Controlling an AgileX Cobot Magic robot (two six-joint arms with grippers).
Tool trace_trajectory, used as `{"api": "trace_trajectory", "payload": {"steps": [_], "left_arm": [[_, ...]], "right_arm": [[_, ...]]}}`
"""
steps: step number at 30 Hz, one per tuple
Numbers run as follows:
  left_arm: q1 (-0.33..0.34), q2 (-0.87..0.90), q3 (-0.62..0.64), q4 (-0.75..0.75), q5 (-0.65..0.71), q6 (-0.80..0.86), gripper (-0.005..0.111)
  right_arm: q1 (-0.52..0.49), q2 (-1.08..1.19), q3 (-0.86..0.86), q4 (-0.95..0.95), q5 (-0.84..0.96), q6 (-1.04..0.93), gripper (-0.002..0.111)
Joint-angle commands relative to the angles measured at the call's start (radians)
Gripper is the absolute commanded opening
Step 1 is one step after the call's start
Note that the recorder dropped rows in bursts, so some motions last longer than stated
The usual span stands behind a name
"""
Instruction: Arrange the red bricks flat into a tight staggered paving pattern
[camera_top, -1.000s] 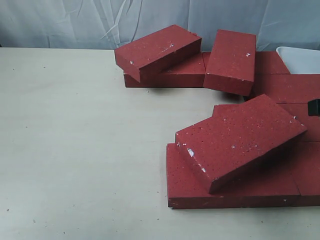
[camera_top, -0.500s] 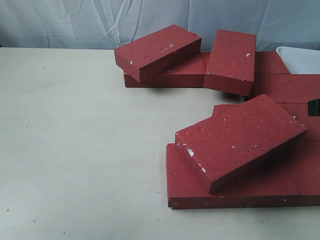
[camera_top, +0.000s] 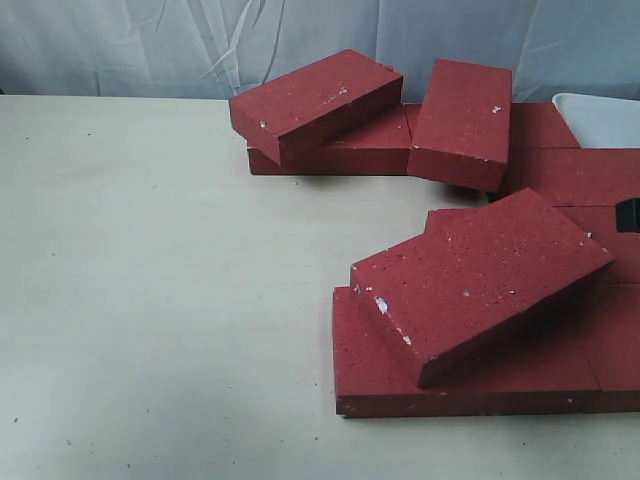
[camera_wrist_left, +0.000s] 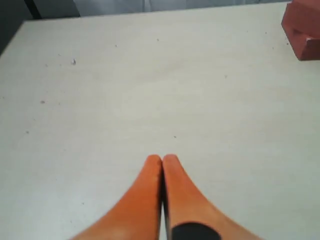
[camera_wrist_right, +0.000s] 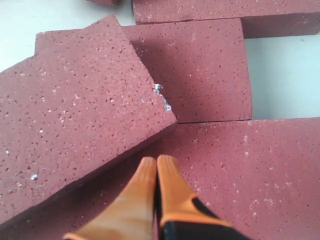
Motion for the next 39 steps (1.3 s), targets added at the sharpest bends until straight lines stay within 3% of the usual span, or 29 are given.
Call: {"api": "trace_trajectory", "payload": {"steps": [1,9,21,26,39], "left_arm": [[0.003,0.102,-0.060,-0.045,0.091,0.001,0.000],[-0.019,0.269,-0.100,-0.290,0.154,0.228,0.000],[-0.424,0.535,-0.109,-0.349,0.093,0.245,0.000],[-0.571,0.674,-0.248,-0.371,0.093,0.245,0.000],[-0.757,0.912,-0.446,-0.461,0.097,0.245,0.000]], "right_arm": [[-0.003,0.002,-0.006,-0.011,-0.007,-0.005,-0.001],[-0.003,0.002,-0.006,-0.011,-0.007,-0.005,-0.001],[-0.003,0.027,-0.006,-0.011,-0.007,-0.005,-0.001],[-0.003,0.121,-0.053,-0.012,0.024,-0.005,-0.001],[-0.003,0.286,-0.195,-0.035,0.026,-0.005,-0.001]]}}
